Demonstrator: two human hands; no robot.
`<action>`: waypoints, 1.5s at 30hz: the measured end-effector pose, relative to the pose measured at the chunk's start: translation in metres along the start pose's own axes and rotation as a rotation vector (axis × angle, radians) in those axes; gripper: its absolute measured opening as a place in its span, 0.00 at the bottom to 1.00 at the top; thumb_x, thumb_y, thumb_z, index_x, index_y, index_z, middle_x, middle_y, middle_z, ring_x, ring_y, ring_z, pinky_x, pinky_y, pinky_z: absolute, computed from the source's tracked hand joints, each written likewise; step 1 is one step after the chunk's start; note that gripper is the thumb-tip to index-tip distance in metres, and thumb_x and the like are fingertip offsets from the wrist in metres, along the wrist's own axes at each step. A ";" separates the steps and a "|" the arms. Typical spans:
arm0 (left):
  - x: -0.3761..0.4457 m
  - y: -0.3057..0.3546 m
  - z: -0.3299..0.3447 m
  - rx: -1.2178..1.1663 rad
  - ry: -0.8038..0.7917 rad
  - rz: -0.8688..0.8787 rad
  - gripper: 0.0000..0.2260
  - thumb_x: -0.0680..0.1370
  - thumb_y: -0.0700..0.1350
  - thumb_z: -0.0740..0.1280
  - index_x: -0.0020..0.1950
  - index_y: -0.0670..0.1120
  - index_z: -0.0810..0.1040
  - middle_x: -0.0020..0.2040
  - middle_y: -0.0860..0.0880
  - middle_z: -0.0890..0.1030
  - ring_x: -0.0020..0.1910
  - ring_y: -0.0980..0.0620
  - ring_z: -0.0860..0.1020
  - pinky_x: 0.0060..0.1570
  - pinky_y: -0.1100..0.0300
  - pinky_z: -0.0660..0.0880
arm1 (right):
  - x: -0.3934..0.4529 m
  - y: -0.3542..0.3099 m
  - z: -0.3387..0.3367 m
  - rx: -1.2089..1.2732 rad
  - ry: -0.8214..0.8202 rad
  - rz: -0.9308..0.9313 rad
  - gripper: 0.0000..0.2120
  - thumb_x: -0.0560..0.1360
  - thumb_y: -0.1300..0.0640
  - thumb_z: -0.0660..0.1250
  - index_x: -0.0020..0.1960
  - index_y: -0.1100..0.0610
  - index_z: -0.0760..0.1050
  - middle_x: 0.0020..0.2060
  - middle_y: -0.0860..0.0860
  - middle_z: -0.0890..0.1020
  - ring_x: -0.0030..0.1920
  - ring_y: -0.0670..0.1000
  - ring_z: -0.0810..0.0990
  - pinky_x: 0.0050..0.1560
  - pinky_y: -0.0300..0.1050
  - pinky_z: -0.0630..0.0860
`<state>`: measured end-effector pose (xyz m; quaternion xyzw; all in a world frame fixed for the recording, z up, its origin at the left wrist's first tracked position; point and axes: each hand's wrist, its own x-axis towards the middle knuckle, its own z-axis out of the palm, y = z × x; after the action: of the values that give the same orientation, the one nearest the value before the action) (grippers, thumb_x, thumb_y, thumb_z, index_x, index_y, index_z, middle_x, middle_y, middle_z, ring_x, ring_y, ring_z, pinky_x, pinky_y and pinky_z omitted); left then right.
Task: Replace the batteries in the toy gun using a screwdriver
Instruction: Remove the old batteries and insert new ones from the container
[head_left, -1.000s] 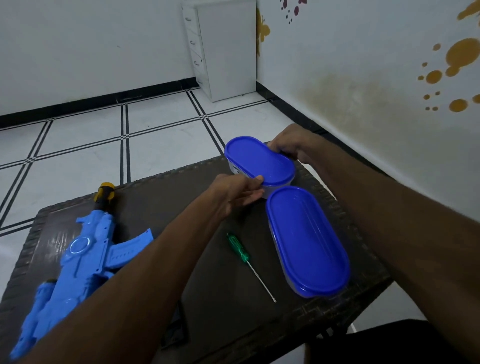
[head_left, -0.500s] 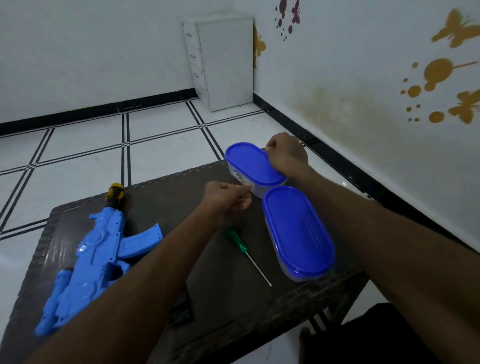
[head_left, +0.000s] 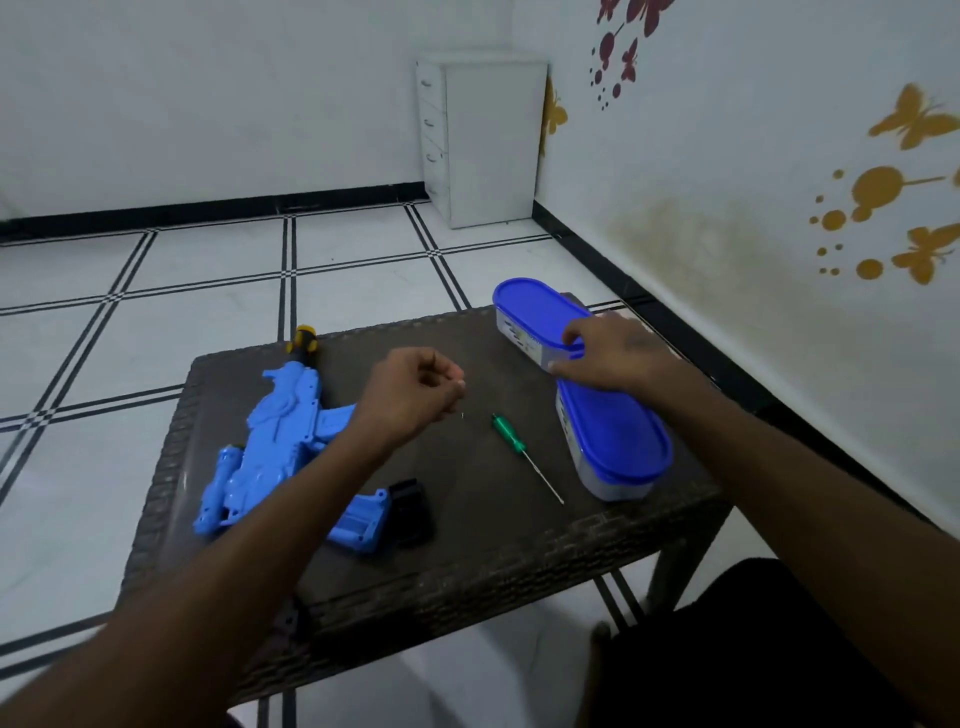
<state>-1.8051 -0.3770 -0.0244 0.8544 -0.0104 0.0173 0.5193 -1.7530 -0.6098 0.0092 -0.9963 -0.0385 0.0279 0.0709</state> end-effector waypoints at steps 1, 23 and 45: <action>-0.004 -0.002 -0.001 0.037 -0.005 0.015 0.01 0.75 0.40 0.70 0.46 0.44 0.81 0.38 0.46 0.84 0.37 0.52 0.83 0.44 0.52 0.82 | -0.004 0.002 0.000 -0.034 -0.097 0.046 0.33 0.71 0.33 0.66 0.69 0.51 0.69 0.66 0.56 0.73 0.63 0.59 0.74 0.62 0.55 0.74; -0.027 0.016 0.058 0.244 -0.129 0.236 0.27 0.73 0.52 0.73 0.69 0.48 0.71 0.63 0.49 0.75 0.58 0.55 0.75 0.57 0.57 0.75 | -0.027 0.031 -0.013 0.064 -0.371 -0.223 0.44 0.72 0.63 0.73 0.79 0.44 0.53 0.77 0.51 0.60 0.74 0.56 0.63 0.66 0.51 0.69; -0.011 0.076 0.130 0.978 -0.264 0.124 0.40 0.65 0.78 0.59 0.58 0.44 0.72 0.53 0.44 0.71 0.44 0.48 0.75 0.43 0.55 0.75 | 0.003 0.089 0.009 0.730 -0.029 0.379 0.24 0.67 0.55 0.80 0.52 0.71 0.77 0.44 0.65 0.84 0.41 0.61 0.85 0.46 0.56 0.84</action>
<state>-1.8163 -0.5274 -0.0170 0.9901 -0.1173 -0.0571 0.0510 -1.7436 -0.6963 -0.0124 -0.8948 0.1571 0.0662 0.4127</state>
